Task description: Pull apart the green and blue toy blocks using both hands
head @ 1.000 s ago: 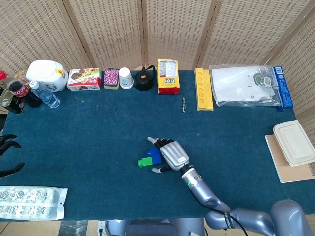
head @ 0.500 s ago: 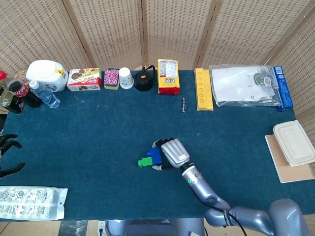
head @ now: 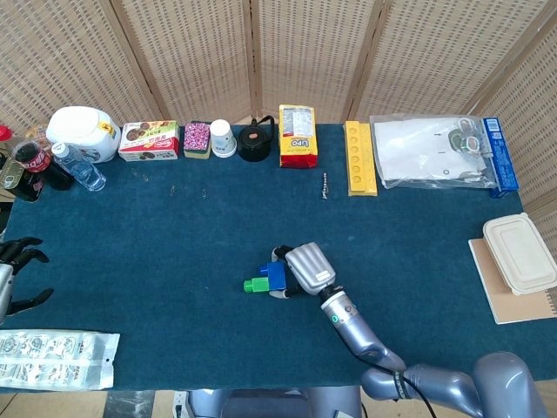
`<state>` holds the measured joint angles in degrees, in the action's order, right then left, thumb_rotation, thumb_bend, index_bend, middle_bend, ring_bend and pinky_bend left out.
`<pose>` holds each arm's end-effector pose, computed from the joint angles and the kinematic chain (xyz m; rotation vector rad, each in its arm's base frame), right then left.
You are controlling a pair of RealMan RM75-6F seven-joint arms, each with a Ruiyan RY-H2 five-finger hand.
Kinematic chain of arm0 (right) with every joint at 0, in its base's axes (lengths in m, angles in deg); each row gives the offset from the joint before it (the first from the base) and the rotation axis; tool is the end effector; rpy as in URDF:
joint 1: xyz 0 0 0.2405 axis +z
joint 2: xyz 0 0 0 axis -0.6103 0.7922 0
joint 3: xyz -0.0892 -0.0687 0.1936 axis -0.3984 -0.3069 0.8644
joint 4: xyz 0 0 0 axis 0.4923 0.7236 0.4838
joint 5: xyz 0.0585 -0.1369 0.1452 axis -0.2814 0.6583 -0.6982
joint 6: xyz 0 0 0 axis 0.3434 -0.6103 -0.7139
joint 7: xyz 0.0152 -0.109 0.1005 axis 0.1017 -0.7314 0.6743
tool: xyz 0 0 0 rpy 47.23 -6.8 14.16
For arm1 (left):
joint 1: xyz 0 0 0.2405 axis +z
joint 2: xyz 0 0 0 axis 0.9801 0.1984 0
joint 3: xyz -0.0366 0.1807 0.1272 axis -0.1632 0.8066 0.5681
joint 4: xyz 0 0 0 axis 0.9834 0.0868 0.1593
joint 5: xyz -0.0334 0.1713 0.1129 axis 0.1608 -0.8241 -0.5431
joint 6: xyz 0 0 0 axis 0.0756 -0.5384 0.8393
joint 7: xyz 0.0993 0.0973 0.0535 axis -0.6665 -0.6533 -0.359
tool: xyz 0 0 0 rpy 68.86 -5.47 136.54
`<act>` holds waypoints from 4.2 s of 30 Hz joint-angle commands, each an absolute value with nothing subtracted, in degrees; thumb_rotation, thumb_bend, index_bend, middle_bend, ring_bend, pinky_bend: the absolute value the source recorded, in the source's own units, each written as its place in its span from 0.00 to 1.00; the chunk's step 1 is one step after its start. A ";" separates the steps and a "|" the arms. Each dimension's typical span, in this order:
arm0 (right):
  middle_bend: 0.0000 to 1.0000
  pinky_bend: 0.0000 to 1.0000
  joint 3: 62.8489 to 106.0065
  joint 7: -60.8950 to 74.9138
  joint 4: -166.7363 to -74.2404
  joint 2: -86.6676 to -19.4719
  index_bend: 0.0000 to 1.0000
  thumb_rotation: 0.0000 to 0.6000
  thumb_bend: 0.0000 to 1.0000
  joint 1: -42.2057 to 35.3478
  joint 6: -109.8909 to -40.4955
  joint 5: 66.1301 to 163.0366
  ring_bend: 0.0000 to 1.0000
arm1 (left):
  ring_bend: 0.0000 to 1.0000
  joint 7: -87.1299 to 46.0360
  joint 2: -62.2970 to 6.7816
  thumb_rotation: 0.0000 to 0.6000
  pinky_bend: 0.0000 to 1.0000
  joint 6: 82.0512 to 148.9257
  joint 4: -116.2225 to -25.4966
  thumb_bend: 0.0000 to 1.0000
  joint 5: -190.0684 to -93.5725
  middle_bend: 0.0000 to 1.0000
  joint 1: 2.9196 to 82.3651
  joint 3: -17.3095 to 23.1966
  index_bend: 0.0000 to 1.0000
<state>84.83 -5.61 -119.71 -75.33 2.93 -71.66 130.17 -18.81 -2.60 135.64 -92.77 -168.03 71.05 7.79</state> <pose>-0.0802 -0.2967 -0.0734 1.8907 -0.9584 1.2064 -0.2704 0.1979 0.1728 -1.4446 -0.8274 -0.9203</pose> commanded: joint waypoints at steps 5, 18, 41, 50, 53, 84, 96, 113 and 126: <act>0.65 0.66 85.94 -3.42 -126.34 -70.61 0.61 0.89 0.14 1.47 -71.27 127.71 0.75 | 0.30 -21.23 -2.78 1.00 0.33 133.02 -95.04 0.16 -169.77 0.32 68.98 8.24 0.45; 0.65 0.67 88.94 -13.07 -144.89 -59.19 0.61 0.88 0.15 -2.00 -74.20 116.82 0.76 | 0.30 -31.91 -5.23 1.00 0.39 120.14 -108.45 0.16 -165.54 0.32 59.99 5.85 0.45; 0.65 0.67 89.92 -14.76 -153.17 -52.40 0.61 0.89 0.15 -3.89 -78.61 109.81 0.75 | 0.30 -40.54 -15.79 1.00 0.40 100.29 -109.30 0.18 -143.84 0.32 35.30 -5.11 0.45; 0.65 0.67 89.80 -14.59 -155.43 -52.41 0.61 0.88 0.14 -3.90 -79.77 109.63 0.75 | 0.30 -41.75 -20.94 1.00 0.39 101.78 -105.98 0.17 -140.52 0.32 31.44 -4.93 0.45; 0.65 0.67 89.77 -15.33 -155.90 -53.16 0.61 0.88 0.15 -3.46 -80.28 109.68 0.75 | 0.30 -41.64 -21.92 1.00 0.39 102.15 -105.62 0.17 -139.35 0.32 30.45 -4.85 0.45; 0.65 0.67 90.34 -16.69 -157.15 -55.81 0.61 0.88 0.14 -0.89 -81.10 107.63 0.75 | 0.30 -38.74 -28.05 0.60 0.40 107.17 -105.99 0.22 -133.99 0.32 27.03 -3.83 0.45; 0.65 0.67 91.01 -15.59 -157.22 -55.90 0.61 0.88 0.15 -0.48 -80.92 106.39 0.75 | 0.30 -39.54 -31.68 0.54 0.40 110.47 -104.69 0.25 -133.33 0.32 26.30 -4.29 0.45; 0.65 0.68 91.28 -11.08 -159.06 -53.37 0.61 0.88 0.15 -1.04 -78.94 105.51 0.75 | 0.30 -35.76 -31.35 0.62 0.40 107.81 -104.38 0.33 -132.40 0.32 25.68 -5.28 0.45; 0.66 0.68 91.41 -6.29 -159.39 -52.17 0.62 0.88 0.16 -1.28 -76.66 106.19 0.76 | 0.30 -34.08 -30.81 0.72 0.40 107.02 -104.21 0.45 -132.42 0.32 25.16 -5.78 0.53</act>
<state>91.39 -6.56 -159.37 -52.42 -1.22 -76.89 105.98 -34.00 -30.82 107.09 -104.26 -132.46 25.23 -5.86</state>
